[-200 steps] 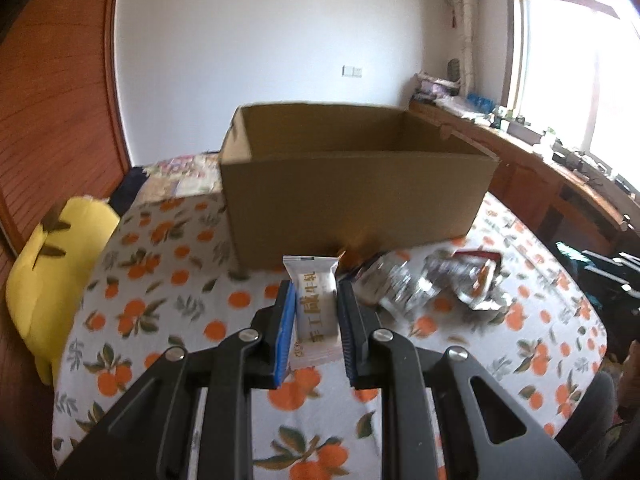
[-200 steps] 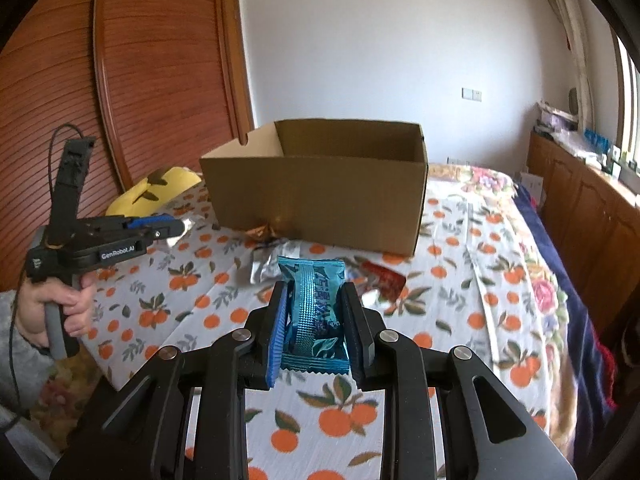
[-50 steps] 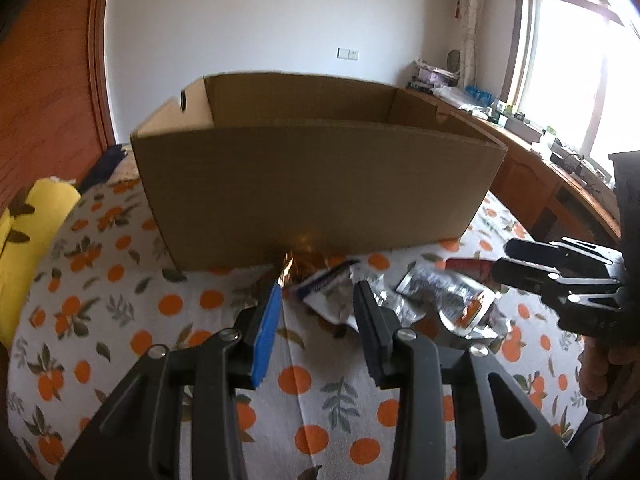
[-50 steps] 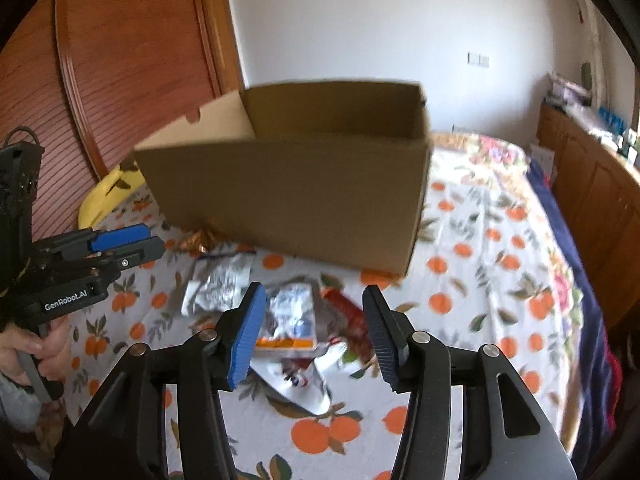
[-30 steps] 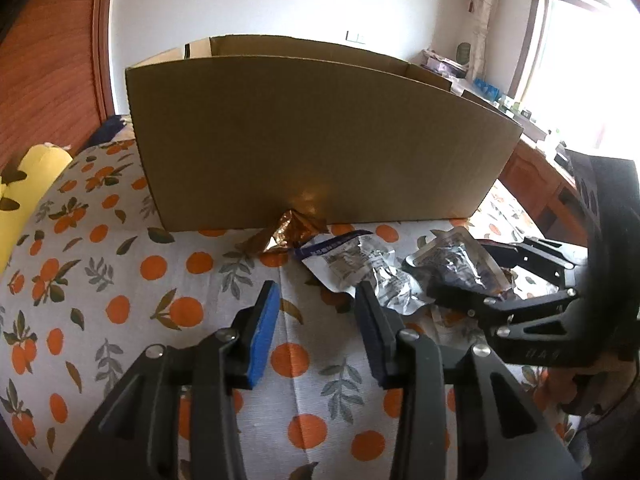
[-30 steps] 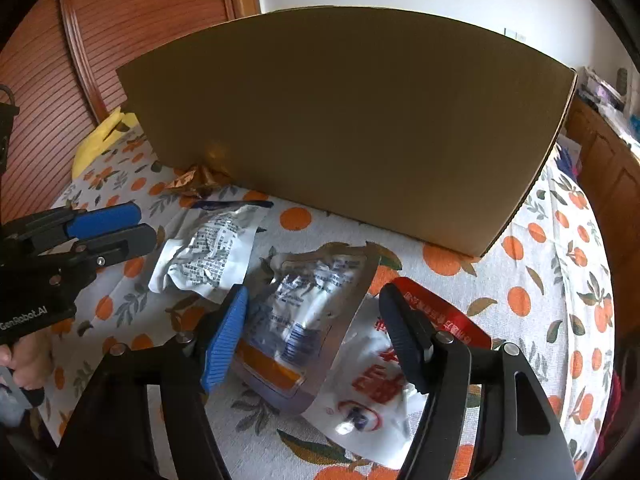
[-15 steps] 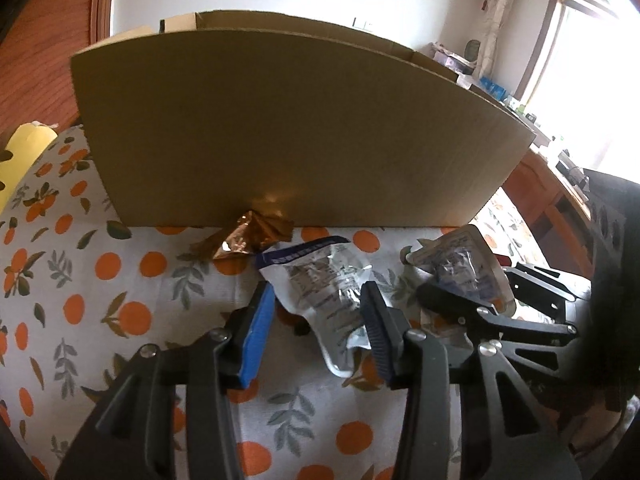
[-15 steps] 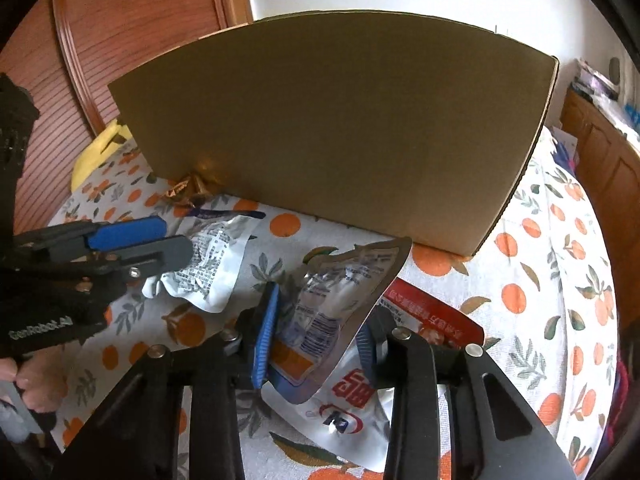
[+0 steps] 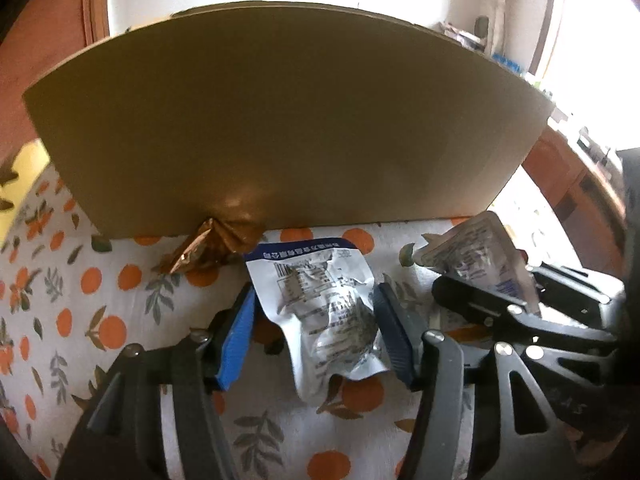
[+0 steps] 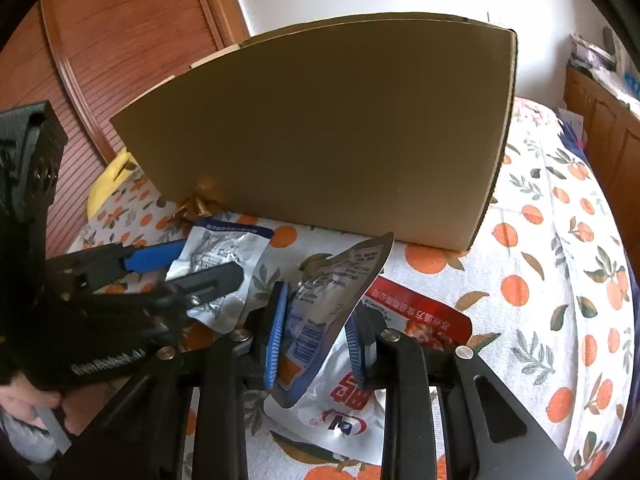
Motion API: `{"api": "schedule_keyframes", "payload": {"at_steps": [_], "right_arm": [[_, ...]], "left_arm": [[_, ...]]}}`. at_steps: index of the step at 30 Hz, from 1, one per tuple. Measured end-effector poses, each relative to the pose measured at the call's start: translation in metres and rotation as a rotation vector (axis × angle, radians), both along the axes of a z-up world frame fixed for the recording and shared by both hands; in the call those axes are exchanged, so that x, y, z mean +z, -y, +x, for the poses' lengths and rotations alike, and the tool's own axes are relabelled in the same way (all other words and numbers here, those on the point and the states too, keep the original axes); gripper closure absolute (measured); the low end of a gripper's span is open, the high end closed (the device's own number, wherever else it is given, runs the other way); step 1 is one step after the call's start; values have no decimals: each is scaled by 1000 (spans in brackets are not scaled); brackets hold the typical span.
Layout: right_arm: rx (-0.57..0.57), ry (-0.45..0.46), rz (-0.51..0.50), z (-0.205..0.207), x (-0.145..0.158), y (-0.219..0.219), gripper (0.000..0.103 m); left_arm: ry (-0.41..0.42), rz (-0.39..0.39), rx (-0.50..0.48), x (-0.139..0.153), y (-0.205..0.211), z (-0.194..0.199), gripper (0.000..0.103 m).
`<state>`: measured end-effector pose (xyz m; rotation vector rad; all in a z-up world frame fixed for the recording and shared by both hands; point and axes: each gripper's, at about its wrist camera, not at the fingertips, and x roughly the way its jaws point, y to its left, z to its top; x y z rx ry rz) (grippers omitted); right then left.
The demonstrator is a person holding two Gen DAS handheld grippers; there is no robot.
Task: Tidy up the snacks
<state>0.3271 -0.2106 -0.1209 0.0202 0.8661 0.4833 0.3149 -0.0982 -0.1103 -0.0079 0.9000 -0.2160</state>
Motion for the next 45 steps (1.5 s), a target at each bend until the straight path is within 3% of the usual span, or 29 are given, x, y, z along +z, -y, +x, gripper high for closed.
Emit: {"api": "schedule_keyframes", "payload": {"at_steps": [5, 13, 23, 45], "right_arm": [[2, 7, 16, -1, 2, 5, 79], [7, 19, 36, -5, 4, 11, 80], [30, 30, 39, -7, 7, 9, 81], [75, 54, 79, -12, 10, 10, 81]], "left_arm": [[31, 56, 3, -4, 12, -3, 44], [31, 59, -27, -5, 13, -9, 50], [42, 29, -41, 1, 1, -32, 58], [136, -16, -19, 21, -24, -72, 58]]}}
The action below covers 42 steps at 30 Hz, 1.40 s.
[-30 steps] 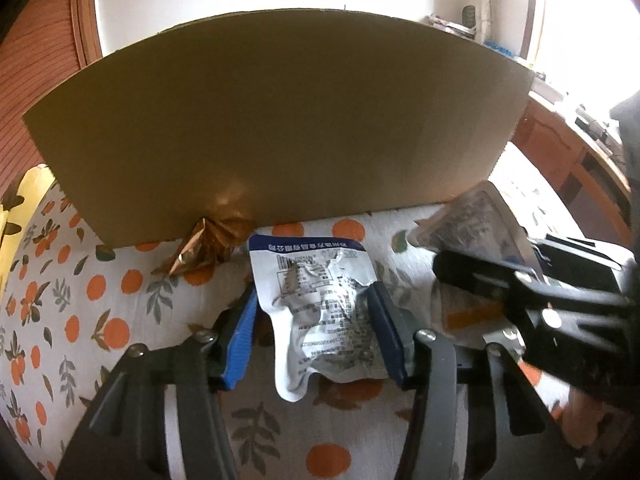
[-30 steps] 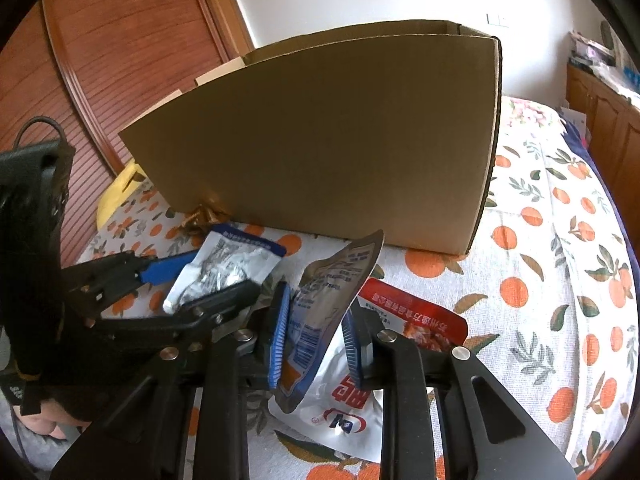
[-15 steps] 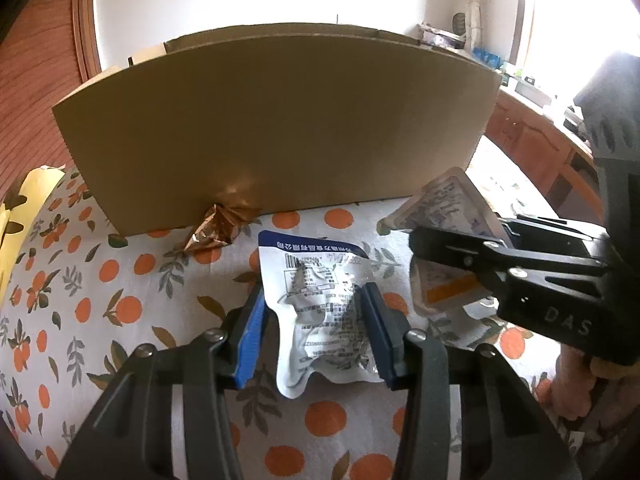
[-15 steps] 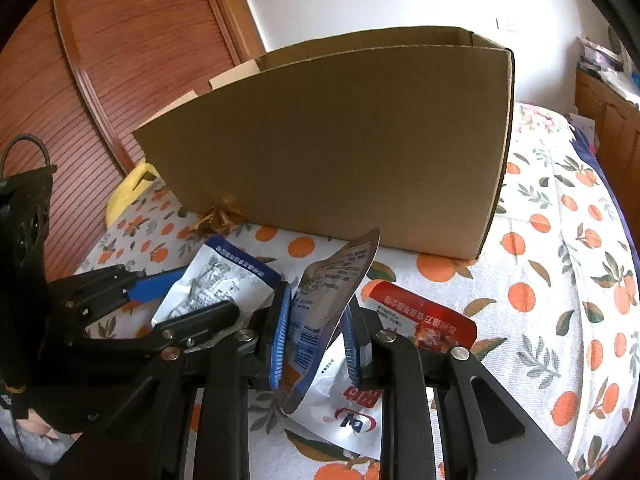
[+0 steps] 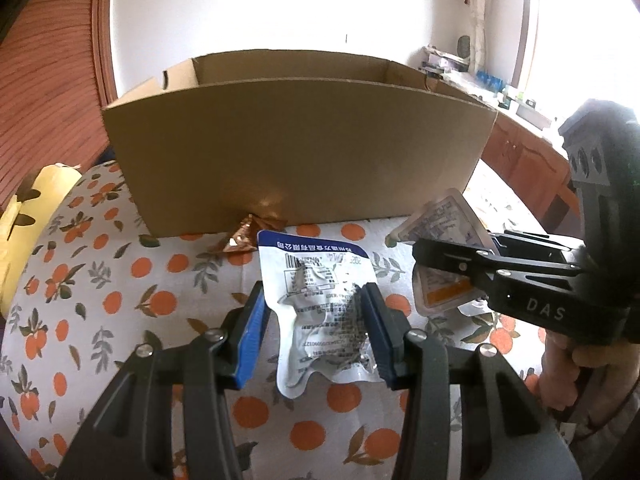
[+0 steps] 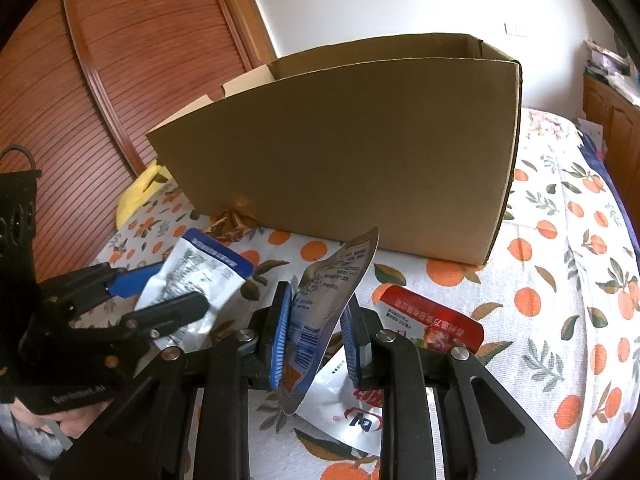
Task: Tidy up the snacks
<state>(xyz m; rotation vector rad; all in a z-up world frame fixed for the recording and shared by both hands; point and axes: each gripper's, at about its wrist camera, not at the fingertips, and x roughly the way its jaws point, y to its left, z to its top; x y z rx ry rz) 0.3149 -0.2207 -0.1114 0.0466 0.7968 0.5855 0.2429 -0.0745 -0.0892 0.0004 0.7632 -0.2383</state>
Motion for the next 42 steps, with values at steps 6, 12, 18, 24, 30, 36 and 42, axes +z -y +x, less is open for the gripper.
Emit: {"api": "schedule_keyframes", "payload": {"at_steps": [6, 12, 18, 24, 30, 36, 42], "right_arm": [[-1, 4, -14, 0, -1, -2, 81], [8, 18, -29, -2, -1, -8, 81], [2, 26, -35, -4, -1, -9, 81], [0, 47, -44, -7, -1, -13, 81], [-2, 98, -68, -17, 2, -15, 81], [-27, 149, -131, -21, 8, -22, 81], [-31, 197, -90, -21, 39, -16, 81]], "left_arm": [[44, 11, 1, 11, -9, -10, 58], [77, 11, -4, 21, -14, -15, 58], [107, 15, -7, 30, -20, -16, 58], [122, 20, -13, 34, -23, -13, 58], [137, 25, -15, 36, -25, -9, 58], [159, 18, -36, 46, -24, 0, 58], [193, -19, -80, 66, -20, 14, 58]]}}
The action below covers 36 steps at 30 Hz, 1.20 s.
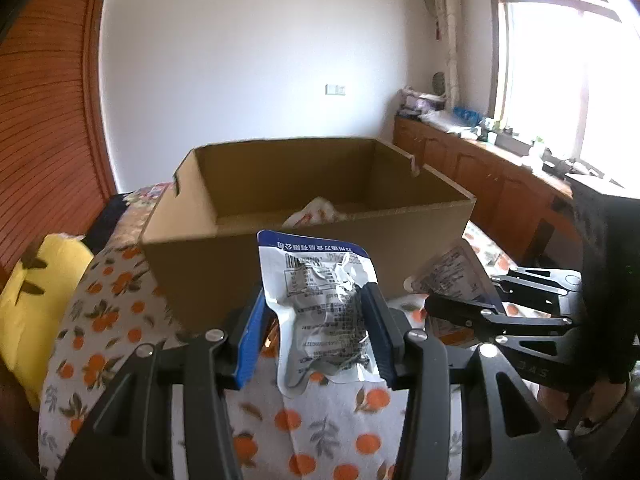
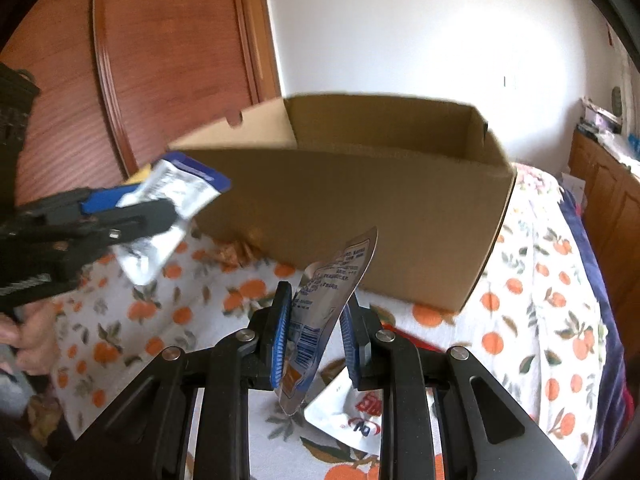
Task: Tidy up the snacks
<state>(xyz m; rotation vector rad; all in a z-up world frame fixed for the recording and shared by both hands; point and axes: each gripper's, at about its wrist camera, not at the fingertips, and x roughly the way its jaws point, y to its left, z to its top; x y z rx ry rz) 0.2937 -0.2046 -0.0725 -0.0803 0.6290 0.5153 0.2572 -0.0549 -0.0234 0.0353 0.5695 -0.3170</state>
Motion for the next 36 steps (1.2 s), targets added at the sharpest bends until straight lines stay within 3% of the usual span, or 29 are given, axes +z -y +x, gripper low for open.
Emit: {"api": "schedule_keyframes", "payload": {"at_steps": [9, 15, 22, 36], "right_arm": [[-8, 110, 45, 22, 59, 5, 81], [-9, 151, 35, 54, 76, -5, 81], [-27, 195, 21, 78, 66, -17, 81], [-56, 107, -8, 106, 30, -23, 81]], "left_arm": [[86, -18, -52, 33, 9, 33, 57], [108, -34, -54, 45, 9, 64, 57], [105, -16, -26, 31, 4, 98, 57], [32, -19, 25, 5, -7, 117, 57]]}}
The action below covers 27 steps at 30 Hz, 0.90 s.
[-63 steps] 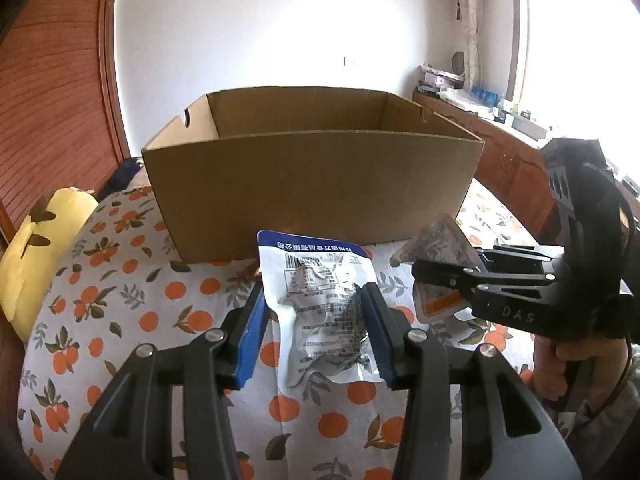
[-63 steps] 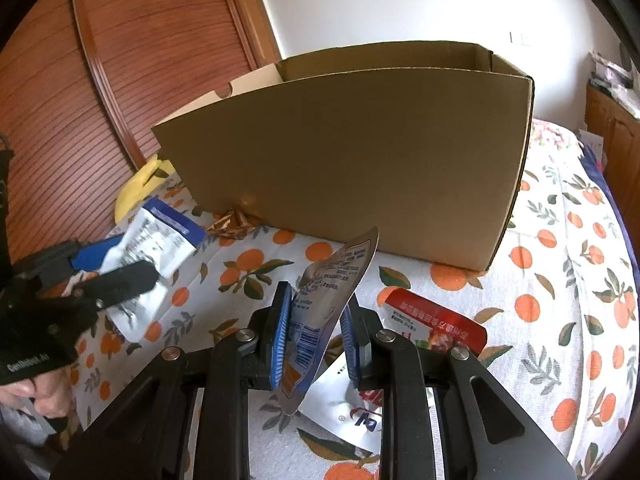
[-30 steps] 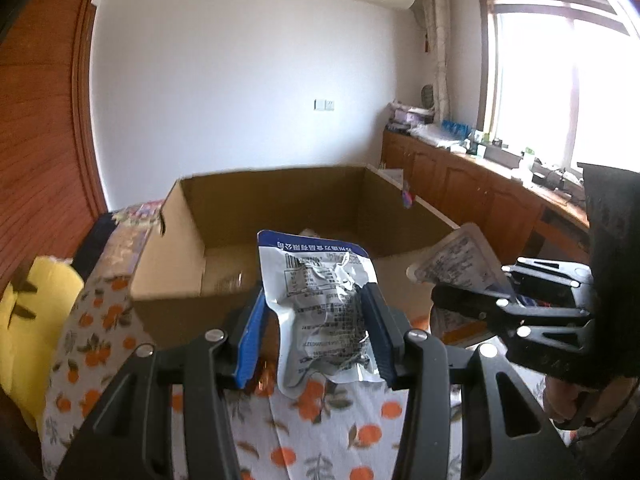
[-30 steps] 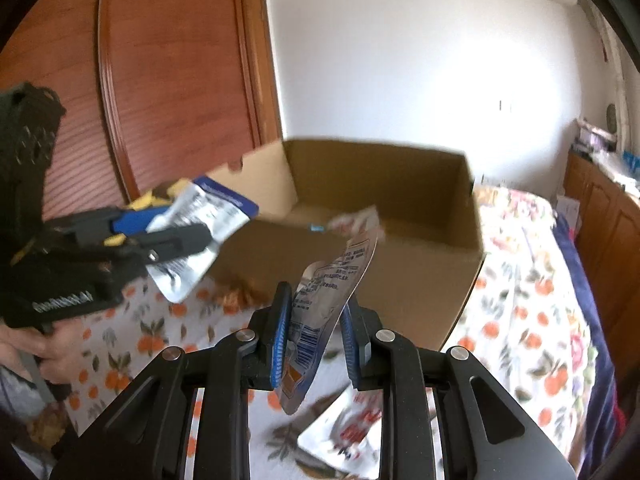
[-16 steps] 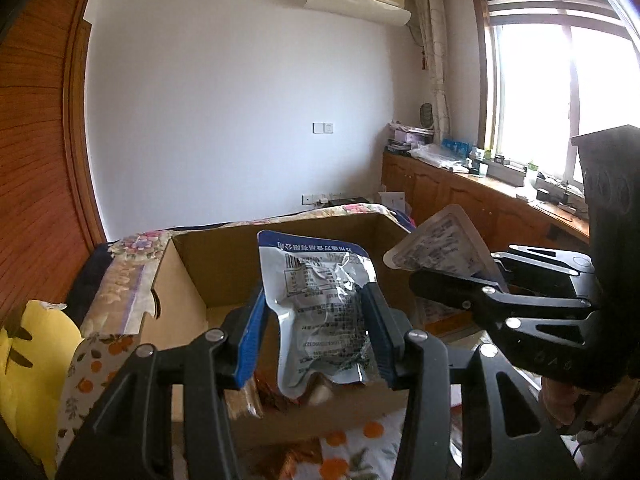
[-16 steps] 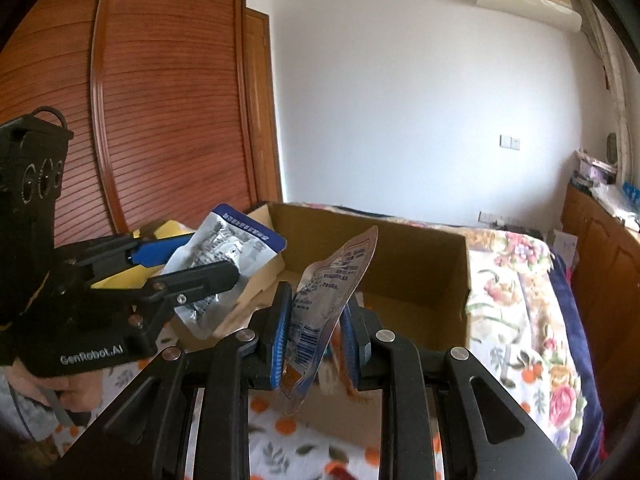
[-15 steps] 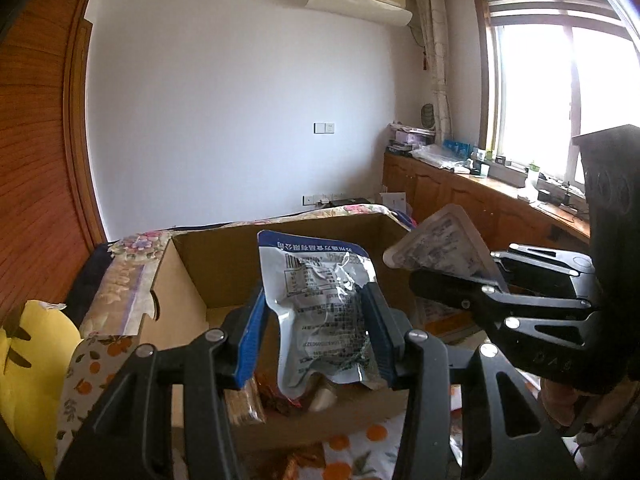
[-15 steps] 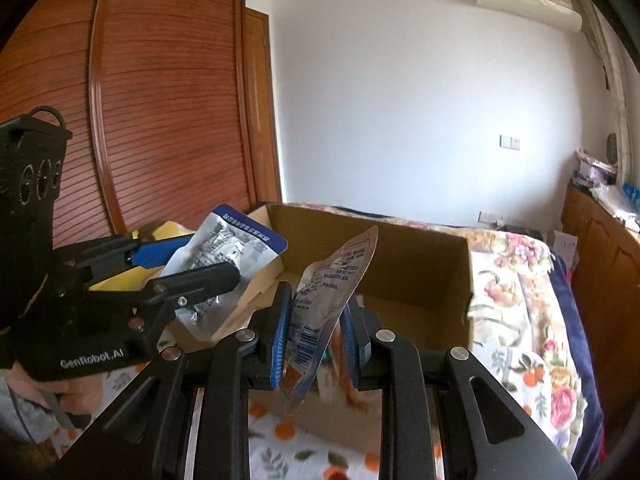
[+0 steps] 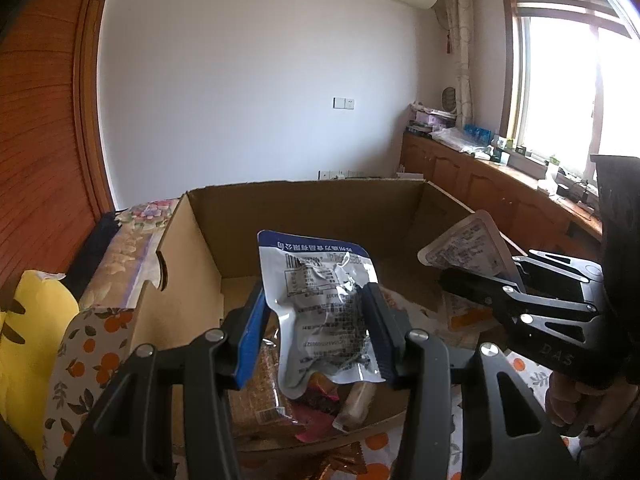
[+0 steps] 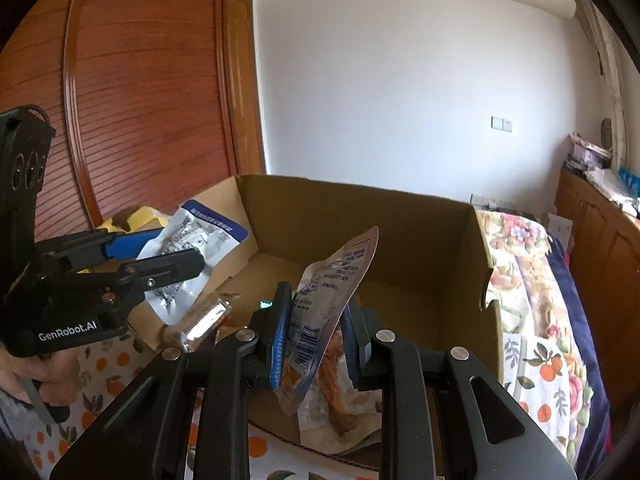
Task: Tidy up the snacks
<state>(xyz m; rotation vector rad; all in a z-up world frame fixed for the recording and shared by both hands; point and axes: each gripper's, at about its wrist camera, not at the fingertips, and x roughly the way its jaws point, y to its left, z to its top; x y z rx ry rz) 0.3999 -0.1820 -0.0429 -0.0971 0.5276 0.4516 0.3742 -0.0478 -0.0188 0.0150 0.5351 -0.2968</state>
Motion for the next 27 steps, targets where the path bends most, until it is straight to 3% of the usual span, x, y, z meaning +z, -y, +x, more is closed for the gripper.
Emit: {"api": "schedule_keyframes", "payload": {"at_steps": [14, 27], "right_arm": [[14, 1, 9, -2, -7, 7, 77], [8, 30, 13, -5, -10, 10, 69]], "left_arm": [[-75, 31, 33, -12, 0, 4, 53], [-62, 28, 72, -15, -7, -3, 51]]}}
